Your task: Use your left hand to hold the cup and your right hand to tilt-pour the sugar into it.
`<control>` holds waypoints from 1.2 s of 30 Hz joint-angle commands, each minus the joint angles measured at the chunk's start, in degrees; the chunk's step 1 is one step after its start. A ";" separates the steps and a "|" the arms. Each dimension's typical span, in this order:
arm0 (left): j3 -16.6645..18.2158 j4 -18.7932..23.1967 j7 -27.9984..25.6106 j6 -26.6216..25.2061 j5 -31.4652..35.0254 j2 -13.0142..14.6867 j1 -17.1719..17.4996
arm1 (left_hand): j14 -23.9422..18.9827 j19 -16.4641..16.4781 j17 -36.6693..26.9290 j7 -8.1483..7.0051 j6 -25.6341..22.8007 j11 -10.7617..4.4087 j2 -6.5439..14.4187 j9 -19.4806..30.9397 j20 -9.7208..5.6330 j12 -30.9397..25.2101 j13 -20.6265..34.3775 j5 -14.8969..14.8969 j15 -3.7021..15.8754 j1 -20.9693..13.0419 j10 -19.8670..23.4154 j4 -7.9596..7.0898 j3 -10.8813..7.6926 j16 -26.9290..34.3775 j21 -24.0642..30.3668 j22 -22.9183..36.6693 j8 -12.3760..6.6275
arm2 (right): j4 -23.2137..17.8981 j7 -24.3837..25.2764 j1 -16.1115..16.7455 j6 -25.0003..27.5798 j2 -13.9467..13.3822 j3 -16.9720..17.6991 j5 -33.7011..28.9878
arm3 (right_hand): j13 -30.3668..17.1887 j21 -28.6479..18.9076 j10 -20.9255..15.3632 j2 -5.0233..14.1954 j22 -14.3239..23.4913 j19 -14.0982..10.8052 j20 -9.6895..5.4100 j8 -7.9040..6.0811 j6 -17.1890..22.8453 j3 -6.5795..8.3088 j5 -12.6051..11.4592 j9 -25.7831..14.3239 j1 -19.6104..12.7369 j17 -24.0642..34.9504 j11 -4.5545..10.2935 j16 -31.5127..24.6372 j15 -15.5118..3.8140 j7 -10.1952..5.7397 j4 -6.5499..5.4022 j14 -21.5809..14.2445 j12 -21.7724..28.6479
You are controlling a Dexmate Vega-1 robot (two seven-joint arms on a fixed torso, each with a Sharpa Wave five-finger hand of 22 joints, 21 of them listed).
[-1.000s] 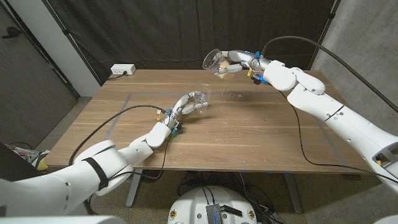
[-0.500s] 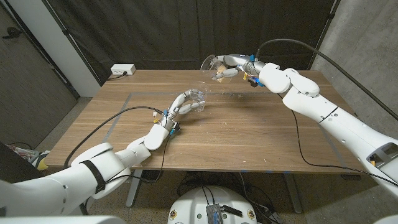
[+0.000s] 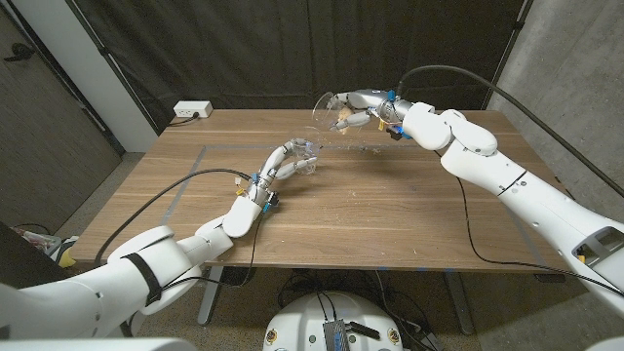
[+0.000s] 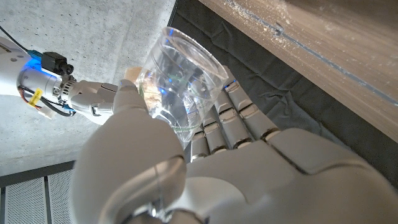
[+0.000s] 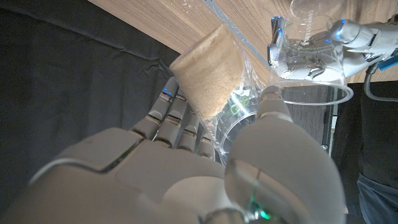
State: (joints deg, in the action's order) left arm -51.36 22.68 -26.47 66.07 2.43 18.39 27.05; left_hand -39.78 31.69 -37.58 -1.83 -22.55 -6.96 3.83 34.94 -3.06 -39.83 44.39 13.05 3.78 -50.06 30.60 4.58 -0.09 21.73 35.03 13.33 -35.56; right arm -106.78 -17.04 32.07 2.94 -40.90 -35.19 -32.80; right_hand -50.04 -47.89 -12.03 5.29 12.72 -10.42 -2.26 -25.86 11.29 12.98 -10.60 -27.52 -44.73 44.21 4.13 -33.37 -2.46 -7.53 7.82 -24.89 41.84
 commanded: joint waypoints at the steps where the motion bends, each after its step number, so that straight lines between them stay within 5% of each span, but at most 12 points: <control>1: 0.29 -0.31 -0.75 -1.58 0.06 0.40 0.05 | 0.29 -0.32 -0.13 -0.29 0.41 -0.28 0.44 0.21 -5.25 0.26 0.07 -0.25 5.42 -0.37 -0.29 0.12 -0.04 -0.23 0.28 0.19 -0.34 | 1.40 -0.60 -0.60 -0.79 1.11 -0.39 -1.64 | -0.30 -0.28 -0.95 -0.53 0.07 -0.61 -0.28 -0.28 0.63 0.04 0.14 -0.25 0.31 0.24 0.11 0.03 -10.68 -0.15 0.08 -0.57 -0.05; 36: 0.58 -1.09 3.03 -3.57 -2.46 -0.07 -1.28 | 0.22 -0.86 -0.43 -0.81 1.16 -0.71 1.17 0.06 -5.19 0.53 -0.13 -0.62 5.50 -0.96 -0.81 0.23 -0.07 -0.95 0.73 0.21 0.00 | -0.05 -0.74 -1.02 1.69 3.77 -4.08 -18.73 | -0.91 -0.13 -1.81 -1.30 -0.62 -0.47 -0.51 -0.70 2.39 0.14 0.11 -0.55 0.32 0.74 0.69 0.56 -10.73 -0.90 0.32 -1.31 -0.44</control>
State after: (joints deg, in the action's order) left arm -50.76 21.54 -23.61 62.22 0.57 18.54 25.89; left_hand -39.80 31.18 -37.84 -2.64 -21.56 -7.17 4.57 34.93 -2.75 -39.41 44.01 12.62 3.78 -50.83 29.60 4.58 -0.09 20.97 35.43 13.45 -35.55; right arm -105.95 -17.62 30.49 3.85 -37.70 -38.52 -46.72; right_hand -50.80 -47.89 -13.14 4.38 11.97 -10.62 -2.05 -26.31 13.21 12.97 -10.37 -27.75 -44.14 44.74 4.82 -32.98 -2.57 -8.29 7.83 -25.81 41.44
